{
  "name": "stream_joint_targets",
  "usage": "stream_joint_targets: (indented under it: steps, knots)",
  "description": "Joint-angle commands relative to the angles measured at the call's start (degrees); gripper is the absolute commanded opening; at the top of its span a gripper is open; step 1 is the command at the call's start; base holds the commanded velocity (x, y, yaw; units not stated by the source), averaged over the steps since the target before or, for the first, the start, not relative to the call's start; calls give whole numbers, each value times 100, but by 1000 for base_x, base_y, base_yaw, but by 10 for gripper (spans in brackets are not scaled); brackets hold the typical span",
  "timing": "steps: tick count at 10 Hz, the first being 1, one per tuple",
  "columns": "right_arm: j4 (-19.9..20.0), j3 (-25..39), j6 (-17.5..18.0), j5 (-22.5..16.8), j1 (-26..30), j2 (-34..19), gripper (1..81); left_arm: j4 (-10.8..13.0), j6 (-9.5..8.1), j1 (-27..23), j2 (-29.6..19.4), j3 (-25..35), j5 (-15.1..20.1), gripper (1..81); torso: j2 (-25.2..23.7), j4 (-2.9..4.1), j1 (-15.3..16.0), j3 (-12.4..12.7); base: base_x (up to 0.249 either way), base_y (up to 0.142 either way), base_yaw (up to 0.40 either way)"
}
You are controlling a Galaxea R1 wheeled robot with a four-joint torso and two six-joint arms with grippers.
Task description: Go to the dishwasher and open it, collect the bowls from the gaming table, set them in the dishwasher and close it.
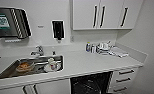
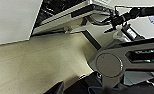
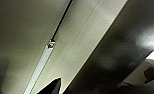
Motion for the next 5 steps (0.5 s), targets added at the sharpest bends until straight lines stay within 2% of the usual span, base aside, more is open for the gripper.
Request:
stream_joint_targets:
  steps: [1,5]
  knots:
    - [-452,168,-628,-1508,226,-7,811,85,37,-332,-326,66,-3,811,0,0,0,0,-119,0,0]
    - [-461,159,-628,-1447,130,45,811,85,37,-331,-290,66,5,811,0,0,4,-2,-119,0,0]
